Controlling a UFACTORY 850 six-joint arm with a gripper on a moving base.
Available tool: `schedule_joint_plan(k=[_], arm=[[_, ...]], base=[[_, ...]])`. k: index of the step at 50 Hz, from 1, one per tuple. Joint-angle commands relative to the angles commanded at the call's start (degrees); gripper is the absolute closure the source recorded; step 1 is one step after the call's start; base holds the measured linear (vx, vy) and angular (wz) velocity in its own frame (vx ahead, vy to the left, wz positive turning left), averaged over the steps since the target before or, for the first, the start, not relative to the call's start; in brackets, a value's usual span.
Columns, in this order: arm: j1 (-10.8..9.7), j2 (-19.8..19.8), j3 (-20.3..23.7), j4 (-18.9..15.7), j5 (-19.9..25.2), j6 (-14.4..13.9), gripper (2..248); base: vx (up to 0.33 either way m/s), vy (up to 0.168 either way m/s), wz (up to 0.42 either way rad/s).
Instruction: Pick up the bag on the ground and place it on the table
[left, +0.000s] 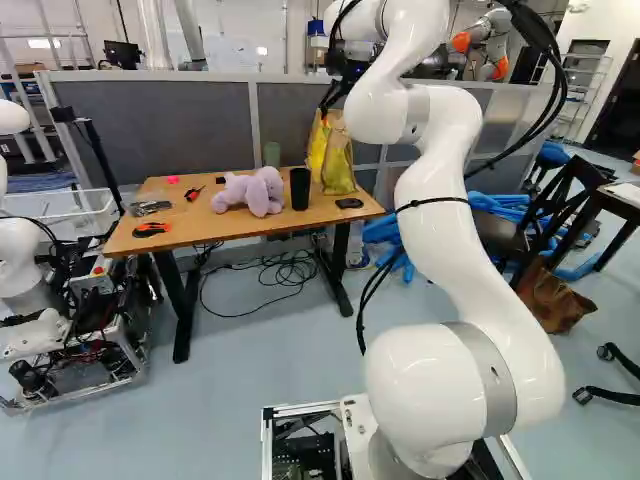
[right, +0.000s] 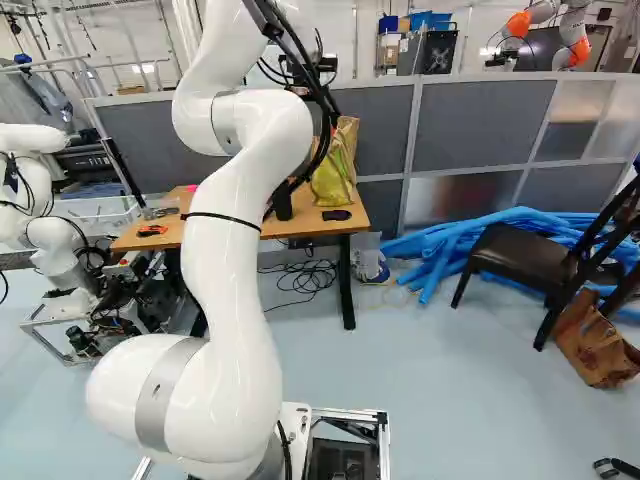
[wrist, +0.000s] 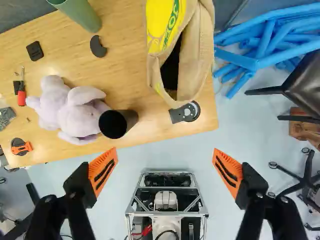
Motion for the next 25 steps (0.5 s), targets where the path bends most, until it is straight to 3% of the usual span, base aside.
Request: schedule_joint_plan(k=[25], arm=[[0.1,3.2,6.8,-0.1,6.5,0.0,3]], base=[[0.0,0.0,0.0]])
